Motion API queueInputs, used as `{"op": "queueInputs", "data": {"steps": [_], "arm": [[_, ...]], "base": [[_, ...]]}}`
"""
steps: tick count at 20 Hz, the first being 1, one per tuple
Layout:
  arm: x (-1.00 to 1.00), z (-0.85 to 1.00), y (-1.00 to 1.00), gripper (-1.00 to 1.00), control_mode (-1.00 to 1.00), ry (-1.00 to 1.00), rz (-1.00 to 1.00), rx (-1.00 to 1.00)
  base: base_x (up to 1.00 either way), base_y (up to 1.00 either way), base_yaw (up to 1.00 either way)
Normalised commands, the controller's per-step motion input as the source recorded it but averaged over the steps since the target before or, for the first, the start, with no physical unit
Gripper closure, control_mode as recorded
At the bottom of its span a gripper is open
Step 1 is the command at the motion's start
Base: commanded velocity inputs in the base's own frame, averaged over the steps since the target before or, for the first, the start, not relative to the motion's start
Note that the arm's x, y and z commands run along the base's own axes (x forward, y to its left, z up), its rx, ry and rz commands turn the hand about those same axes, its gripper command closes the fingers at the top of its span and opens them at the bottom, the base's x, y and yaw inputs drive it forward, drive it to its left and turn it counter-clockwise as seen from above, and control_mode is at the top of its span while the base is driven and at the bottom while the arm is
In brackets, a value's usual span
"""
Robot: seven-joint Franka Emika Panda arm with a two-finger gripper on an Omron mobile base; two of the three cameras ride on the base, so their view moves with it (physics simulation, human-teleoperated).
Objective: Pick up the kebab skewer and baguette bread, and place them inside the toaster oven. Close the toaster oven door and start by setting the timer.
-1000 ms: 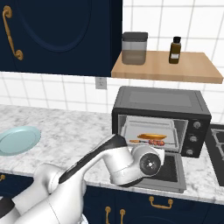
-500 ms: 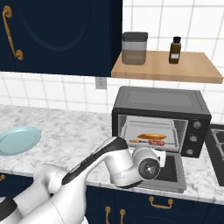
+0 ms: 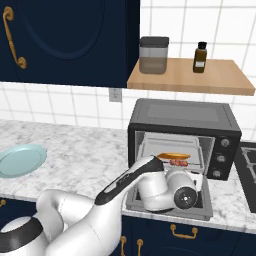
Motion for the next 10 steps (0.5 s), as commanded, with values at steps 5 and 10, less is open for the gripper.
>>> {"op": "queueInputs", "data": {"steps": [5, 10], "arm": [[0.22, -0.1, -0.02, -1.0, -1.0, 0.0, 0.0, 0.0], [0.25, -0.22, -0.01, -1.0, -1.0, 0.0, 0.0, -0.01]], "base": [[0.0, 0.0, 0.0], [0.0, 0.0, 0.0]]}}
